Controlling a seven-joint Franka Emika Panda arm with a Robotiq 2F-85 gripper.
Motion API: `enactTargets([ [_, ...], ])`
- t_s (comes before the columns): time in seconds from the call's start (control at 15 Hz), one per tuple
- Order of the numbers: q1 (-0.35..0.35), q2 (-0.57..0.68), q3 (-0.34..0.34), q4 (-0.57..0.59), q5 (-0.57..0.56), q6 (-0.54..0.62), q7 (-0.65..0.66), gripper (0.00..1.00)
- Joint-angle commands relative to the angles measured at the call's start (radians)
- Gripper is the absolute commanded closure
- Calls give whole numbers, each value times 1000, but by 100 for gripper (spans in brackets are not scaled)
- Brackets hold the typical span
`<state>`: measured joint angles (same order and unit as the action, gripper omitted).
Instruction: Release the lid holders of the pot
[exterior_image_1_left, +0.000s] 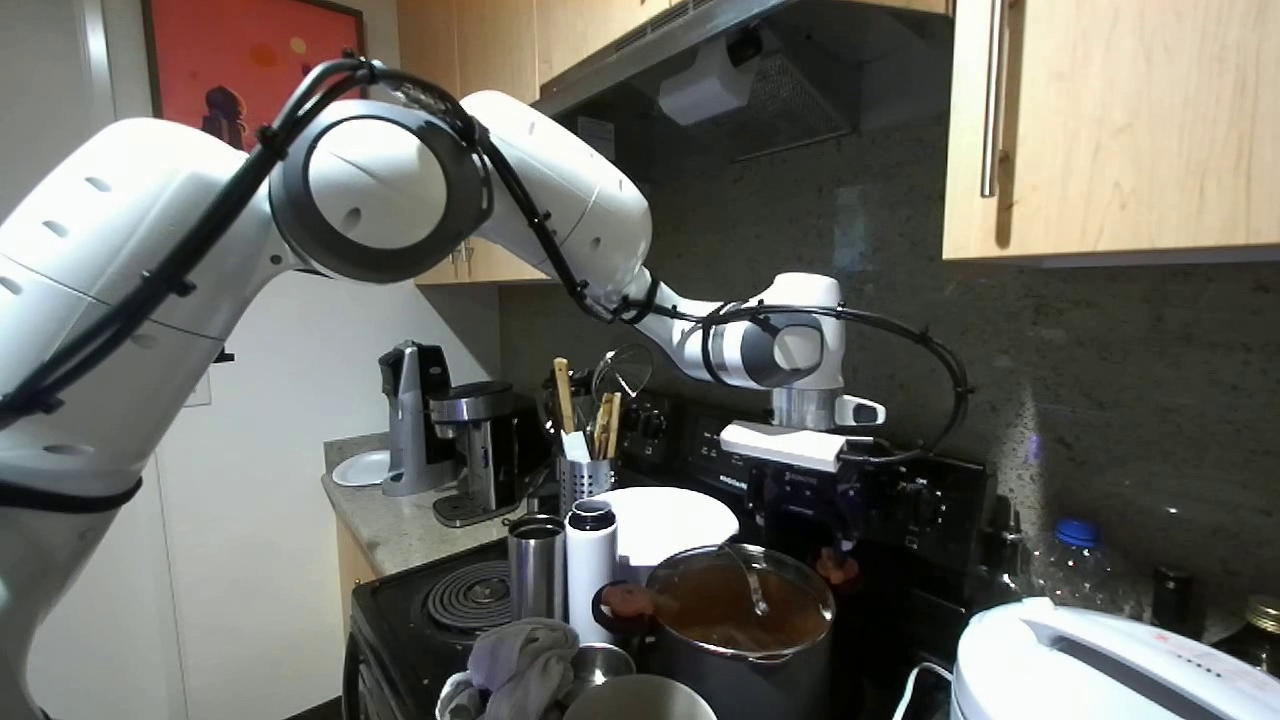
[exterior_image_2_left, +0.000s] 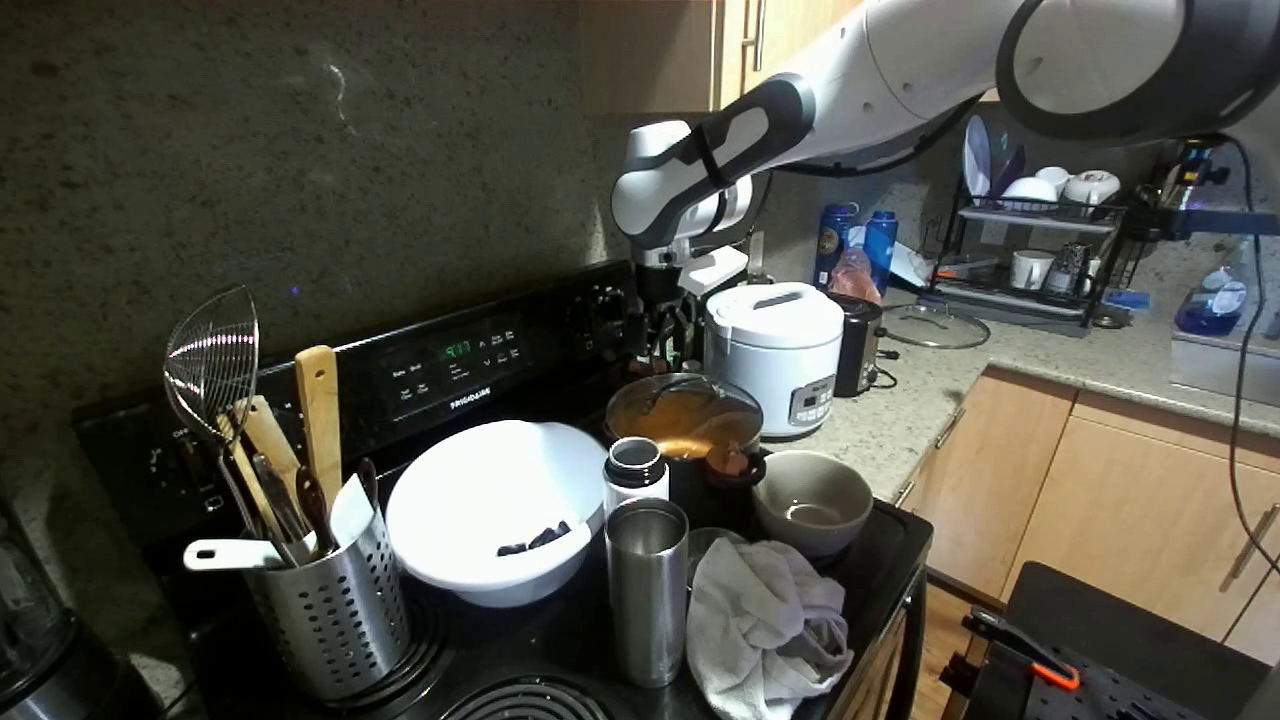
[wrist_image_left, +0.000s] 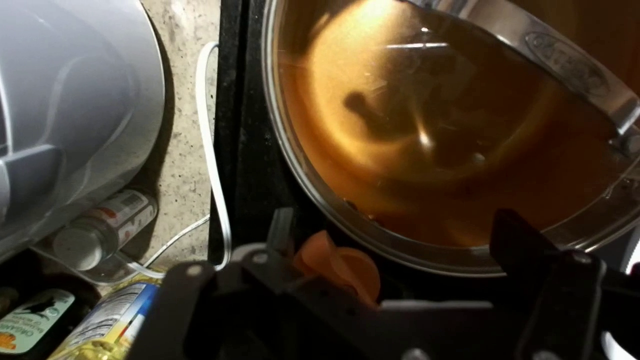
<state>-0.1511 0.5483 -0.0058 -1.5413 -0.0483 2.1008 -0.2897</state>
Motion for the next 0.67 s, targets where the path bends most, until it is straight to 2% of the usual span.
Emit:
enactTargets([
  [0.0,0,-1,3,1,18,-15,-14,0],
  [0.6,8,57,9,74,19,-30,-10,0],
])
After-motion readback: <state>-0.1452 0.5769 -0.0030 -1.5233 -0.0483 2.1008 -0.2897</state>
